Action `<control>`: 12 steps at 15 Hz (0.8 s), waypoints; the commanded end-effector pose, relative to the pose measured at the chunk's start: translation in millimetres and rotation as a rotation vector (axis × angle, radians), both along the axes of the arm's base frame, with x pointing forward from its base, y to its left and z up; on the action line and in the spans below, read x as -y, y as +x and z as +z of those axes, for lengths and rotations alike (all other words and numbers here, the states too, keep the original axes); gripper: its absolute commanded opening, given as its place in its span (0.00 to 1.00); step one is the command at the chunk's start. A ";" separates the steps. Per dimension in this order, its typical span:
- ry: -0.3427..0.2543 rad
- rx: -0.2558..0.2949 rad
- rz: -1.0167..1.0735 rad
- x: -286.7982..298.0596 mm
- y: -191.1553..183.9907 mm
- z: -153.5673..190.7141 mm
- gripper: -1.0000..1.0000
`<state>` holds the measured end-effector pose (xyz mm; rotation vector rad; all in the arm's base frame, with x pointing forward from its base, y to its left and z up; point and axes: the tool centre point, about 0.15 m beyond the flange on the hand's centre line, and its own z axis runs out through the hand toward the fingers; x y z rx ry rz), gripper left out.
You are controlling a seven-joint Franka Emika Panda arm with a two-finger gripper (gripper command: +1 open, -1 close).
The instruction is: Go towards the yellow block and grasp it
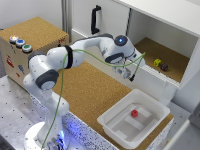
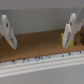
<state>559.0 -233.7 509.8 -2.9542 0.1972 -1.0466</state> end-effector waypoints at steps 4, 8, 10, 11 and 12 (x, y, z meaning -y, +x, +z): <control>-0.031 -0.053 -0.030 49.7 78.1 -10.2 1.00; -0.042 -0.066 -0.046 81.3 88.8 -18.3 1.00; -0.031 -0.095 -0.046 92.1 93.1 -29.5 1.00; -0.024 -0.106 -0.035 93.3 95.3 -34.7 1.00; -0.025 -0.110 -0.026 93.0 98.2 -37.9 1.00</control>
